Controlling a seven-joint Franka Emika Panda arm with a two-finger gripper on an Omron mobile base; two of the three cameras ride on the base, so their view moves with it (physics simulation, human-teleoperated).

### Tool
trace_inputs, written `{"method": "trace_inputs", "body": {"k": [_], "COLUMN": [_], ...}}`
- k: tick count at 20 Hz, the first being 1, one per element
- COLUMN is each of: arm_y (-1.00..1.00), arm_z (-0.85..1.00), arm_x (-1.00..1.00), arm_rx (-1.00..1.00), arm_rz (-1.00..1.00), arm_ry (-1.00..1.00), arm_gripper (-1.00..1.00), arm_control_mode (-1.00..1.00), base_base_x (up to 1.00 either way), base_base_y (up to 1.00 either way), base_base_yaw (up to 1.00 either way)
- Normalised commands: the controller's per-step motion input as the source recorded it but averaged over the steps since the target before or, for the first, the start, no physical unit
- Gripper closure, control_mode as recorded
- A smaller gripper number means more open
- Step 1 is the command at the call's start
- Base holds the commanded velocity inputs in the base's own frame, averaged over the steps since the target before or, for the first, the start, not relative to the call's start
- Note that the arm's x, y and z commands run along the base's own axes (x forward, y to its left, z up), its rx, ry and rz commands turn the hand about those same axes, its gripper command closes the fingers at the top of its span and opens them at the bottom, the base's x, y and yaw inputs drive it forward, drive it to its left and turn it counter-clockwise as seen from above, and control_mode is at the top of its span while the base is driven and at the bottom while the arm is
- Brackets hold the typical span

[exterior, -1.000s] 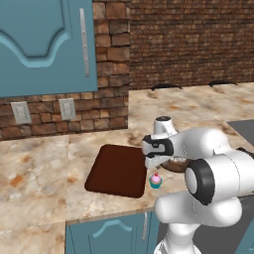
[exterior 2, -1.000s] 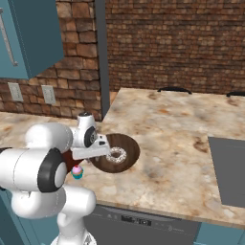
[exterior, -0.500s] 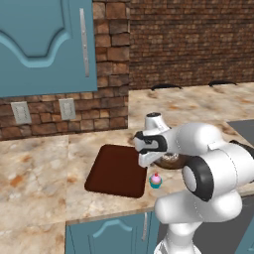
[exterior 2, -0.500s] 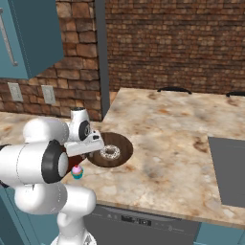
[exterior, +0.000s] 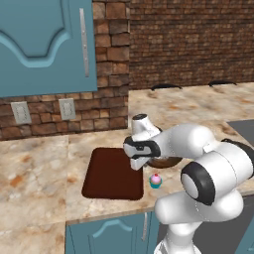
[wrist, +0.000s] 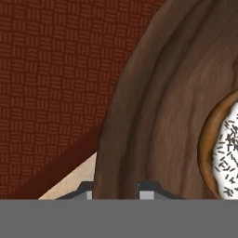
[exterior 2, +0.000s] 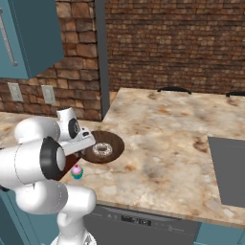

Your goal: Place the bowl with donut and the cupcake onto the tray.

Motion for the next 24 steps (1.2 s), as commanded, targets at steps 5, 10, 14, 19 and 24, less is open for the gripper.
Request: {"method": "trace_inputs", "body": {"k": [5, 10, 14, 19, 24], "arm_y": [0.19, 0.15, 0.23, 0.28, 0.37], "arm_z": [0.23, 0.22, 0.15, 0.07, 0.01], "arm_x": [0.0, 0.0, 0.0, 0.0, 0.0], "arm_rx": [-0.02, -0.05, -0.09, -0.09, -0.07], "arm_rz": [0.1, 0.1, 0.11, 0.13, 0.14], "arm_ry": [-0.01, -0.11, -0.17, -0.15, -0.07], "arm_gripper": [1.0, 1.0, 1.0, 1.0, 1.0], "arm_control_mode": [-1.0, -1.0, -1.0, -1.0, -1.0], "base_base_x": [0.0, 0.0, 0.0, 0.0, 0.0], "base_base_y": [0.0, 0.0, 0.0, 0.0, 0.0], "base_base_yaw": [0.0, 0.0, 0.0, 0.0, 0.0]}}
